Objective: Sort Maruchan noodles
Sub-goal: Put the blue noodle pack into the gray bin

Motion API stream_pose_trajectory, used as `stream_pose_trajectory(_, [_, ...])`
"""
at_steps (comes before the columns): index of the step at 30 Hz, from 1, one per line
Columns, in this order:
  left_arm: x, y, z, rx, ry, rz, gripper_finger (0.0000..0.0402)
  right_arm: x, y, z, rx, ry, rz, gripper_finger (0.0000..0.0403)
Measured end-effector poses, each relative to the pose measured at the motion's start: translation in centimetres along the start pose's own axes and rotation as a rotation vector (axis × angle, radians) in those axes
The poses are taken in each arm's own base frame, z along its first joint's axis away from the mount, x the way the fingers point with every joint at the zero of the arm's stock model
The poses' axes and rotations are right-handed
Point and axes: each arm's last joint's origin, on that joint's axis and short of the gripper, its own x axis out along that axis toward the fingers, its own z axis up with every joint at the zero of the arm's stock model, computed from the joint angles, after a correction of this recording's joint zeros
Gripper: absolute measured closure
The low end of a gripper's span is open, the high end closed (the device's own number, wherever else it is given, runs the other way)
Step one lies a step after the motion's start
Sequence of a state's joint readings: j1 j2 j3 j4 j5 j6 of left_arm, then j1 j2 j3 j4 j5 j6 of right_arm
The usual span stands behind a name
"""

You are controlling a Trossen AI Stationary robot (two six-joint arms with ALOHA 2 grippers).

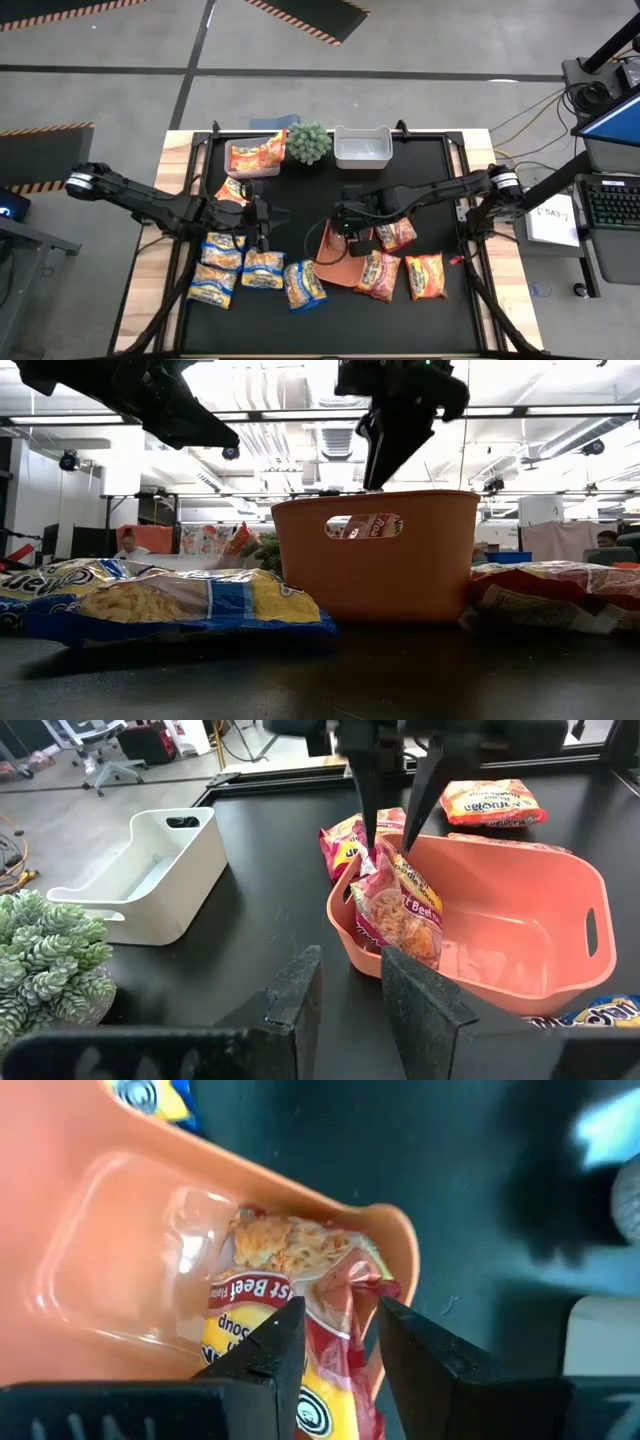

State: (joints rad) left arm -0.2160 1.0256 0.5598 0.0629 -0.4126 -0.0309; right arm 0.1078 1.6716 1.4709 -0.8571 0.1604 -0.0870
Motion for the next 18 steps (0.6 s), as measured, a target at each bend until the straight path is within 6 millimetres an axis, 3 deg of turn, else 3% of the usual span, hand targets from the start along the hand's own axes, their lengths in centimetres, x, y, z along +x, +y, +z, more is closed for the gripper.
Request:
stream_pose_trajectory(11, [0.0, 0.1, -0.3, -0.154, 0.029, 0.047, 0.0312, -4.6, -1.5, -0.6, -0.027, -0.198, -0.035, 0.0297])
stream_pose_trajectory(18, [-0.5, 0.5, -0.2, -0.275, 0.161, 0.128, 0.0312, -4.6, -2.4, -2.5, -0.087, -0.468, -0.122, 0.0306])
